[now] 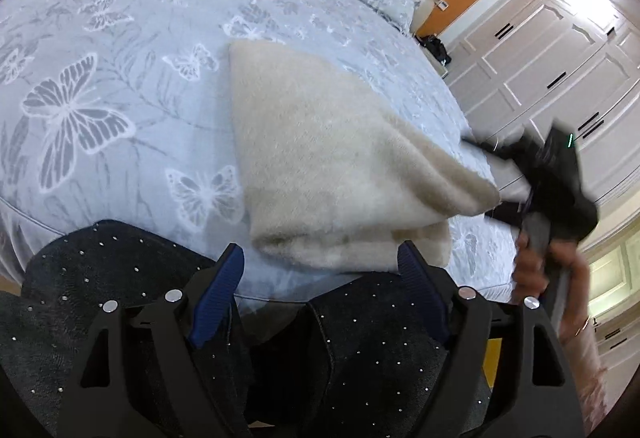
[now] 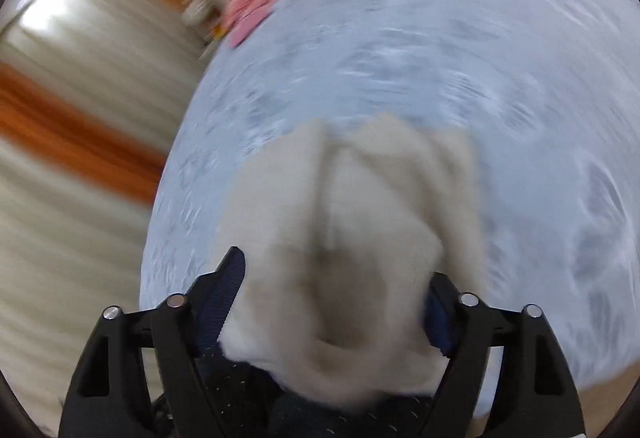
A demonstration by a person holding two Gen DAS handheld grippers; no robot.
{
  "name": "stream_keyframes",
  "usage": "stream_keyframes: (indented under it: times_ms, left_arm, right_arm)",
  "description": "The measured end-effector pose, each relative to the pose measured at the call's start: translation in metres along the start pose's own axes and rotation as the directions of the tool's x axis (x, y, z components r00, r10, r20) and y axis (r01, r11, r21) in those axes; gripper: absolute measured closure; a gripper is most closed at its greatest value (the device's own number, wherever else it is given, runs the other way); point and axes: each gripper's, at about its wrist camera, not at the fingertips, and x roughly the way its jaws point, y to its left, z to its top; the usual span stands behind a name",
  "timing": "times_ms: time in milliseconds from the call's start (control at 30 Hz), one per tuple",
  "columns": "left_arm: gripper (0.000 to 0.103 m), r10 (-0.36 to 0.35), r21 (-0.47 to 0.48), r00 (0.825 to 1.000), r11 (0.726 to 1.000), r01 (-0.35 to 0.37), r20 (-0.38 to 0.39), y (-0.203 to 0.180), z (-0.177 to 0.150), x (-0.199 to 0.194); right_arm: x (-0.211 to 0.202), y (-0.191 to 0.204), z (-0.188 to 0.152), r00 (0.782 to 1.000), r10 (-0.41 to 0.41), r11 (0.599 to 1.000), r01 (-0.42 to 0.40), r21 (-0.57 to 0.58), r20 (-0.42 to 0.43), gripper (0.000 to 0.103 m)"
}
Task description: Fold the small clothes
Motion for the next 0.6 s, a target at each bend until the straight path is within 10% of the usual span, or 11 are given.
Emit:
stream_keyframes:
  times_ms: [233, 400, 600]
  left_arm:
    - [0.025, 0.028, 0.019, 1.000, 0.999, -0.028, 0.009, -0.004, -0.003, -0.002]
    - [0.025, 0.029, 0.011, 0.999, 1.000, -0.029, -0.023, -0.003, -0.002, 0.006]
    - [0.025, 0.113, 0.081, 0.993, 0.991, -0.110, -0.029, -0.020, 0.006, 0.035]
  right_arm:
    - [-0.001, 0.030, 0.027, 0.975, -0.202, 0.965, 0.214, -0.153, 0.095, 0.031]
    - [-0.044, 0.021, 0.034, 0.887, -0.386, 0.887, 0.433, -0.162, 0.254, 0.023]
    - [-0.045, -0.026, 0.039, 0.988, -0.139, 0.990, 0.138, 0.018, 0.073, 0.022]
